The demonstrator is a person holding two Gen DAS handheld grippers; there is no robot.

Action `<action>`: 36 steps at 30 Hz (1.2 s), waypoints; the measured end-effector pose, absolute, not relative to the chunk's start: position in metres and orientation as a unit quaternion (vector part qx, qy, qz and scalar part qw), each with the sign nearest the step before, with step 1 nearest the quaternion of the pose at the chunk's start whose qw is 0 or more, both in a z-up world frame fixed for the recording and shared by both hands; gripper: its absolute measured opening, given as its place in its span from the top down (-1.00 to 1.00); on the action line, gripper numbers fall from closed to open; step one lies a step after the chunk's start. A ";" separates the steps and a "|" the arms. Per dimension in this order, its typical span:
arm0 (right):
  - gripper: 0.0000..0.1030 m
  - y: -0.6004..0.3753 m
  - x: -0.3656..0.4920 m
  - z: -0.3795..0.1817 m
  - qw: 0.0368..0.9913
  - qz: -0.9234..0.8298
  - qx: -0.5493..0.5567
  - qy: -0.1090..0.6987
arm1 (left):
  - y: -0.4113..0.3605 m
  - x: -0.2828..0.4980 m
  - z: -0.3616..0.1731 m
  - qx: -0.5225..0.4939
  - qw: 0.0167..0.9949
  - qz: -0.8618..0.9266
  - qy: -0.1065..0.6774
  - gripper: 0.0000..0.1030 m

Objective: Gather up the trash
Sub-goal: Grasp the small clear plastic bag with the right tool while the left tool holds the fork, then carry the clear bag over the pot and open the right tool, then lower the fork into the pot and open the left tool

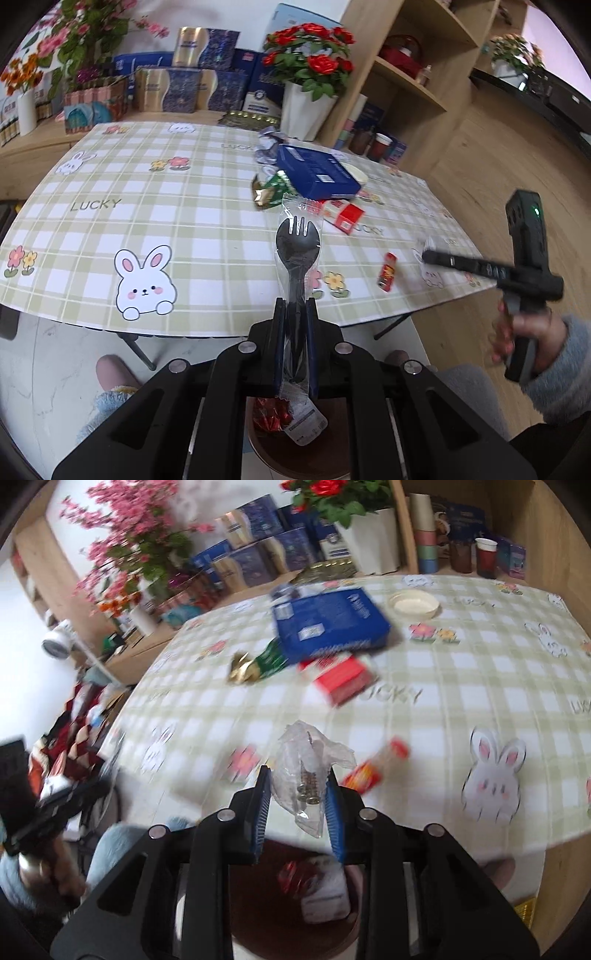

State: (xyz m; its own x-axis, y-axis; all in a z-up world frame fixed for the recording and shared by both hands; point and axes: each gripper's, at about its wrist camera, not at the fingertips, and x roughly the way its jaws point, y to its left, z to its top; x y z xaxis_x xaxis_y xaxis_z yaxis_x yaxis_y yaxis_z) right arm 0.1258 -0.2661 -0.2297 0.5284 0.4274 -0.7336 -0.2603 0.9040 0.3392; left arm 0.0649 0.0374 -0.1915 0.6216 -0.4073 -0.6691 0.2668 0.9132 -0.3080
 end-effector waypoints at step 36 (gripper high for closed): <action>-0.89 -0.279 0.057 -0.227 0.908 0.116 0.114 0.387 | -0.008 0.041 -0.218 -0.052 0.861 -0.239 0.445 0.79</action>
